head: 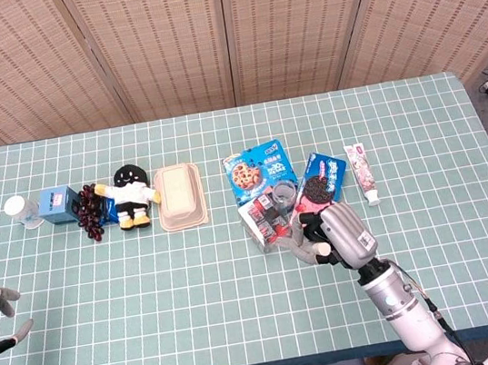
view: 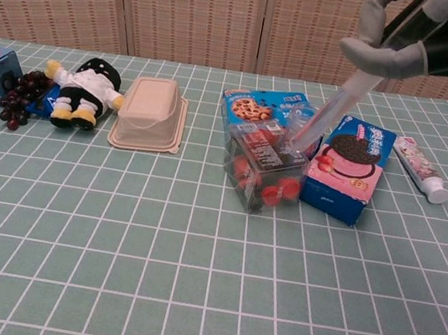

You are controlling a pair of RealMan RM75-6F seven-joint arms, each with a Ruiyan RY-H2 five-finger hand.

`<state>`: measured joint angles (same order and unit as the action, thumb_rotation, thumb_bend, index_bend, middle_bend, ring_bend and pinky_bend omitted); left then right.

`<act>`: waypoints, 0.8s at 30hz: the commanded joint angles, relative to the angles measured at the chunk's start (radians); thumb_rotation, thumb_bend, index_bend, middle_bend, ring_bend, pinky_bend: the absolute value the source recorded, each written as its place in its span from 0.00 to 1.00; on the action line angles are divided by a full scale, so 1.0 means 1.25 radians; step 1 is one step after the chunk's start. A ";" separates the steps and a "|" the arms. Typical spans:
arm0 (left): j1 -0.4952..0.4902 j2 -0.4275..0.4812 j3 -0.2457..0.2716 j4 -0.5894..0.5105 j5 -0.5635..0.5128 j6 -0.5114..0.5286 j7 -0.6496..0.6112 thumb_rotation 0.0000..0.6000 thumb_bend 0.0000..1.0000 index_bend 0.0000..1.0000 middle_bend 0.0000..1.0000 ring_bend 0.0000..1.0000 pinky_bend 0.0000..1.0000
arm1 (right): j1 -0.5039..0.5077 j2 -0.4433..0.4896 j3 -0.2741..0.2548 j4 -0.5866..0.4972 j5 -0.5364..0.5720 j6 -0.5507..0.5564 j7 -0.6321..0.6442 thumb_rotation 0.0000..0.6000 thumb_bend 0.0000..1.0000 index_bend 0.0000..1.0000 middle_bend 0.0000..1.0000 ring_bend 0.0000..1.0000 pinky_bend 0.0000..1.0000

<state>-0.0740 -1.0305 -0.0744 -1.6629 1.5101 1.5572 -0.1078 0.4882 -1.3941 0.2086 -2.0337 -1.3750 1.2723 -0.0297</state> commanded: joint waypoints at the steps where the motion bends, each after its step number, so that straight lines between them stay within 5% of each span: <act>1: 0.004 -0.010 -0.007 0.004 0.000 0.017 0.019 1.00 0.14 0.65 0.81 0.65 0.81 | -0.005 -0.005 0.004 0.005 -0.020 -0.004 0.084 1.00 0.61 0.85 1.00 1.00 1.00; 6: 0.005 -0.014 -0.006 0.005 0.000 0.019 0.029 1.00 0.14 0.68 0.87 0.69 0.85 | -0.009 -0.008 0.000 0.021 -0.035 0.013 0.041 1.00 0.61 0.85 1.00 1.00 1.00; 15: 0.001 -0.007 0.005 0.014 0.020 0.007 0.014 1.00 0.14 0.60 0.79 0.59 0.77 | -0.020 -0.066 0.007 0.077 -0.037 0.097 -0.241 1.00 0.62 0.85 1.00 1.00 1.00; 24: 0.000 -0.005 0.005 0.015 0.018 0.004 0.009 1.00 0.14 0.58 0.77 0.57 0.75 | -0.023 -0.059 0.014 0.041 -0.010 0.048 -0.017 1.00 0.62 0.85 1.00 1.00 1.00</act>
<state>-0.0739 -1.0362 -0.0679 -1.6445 1.5326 1.5620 -0.0965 0.4638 -1.4696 0.2212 -1.9633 -1.4047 1.3611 -0.2174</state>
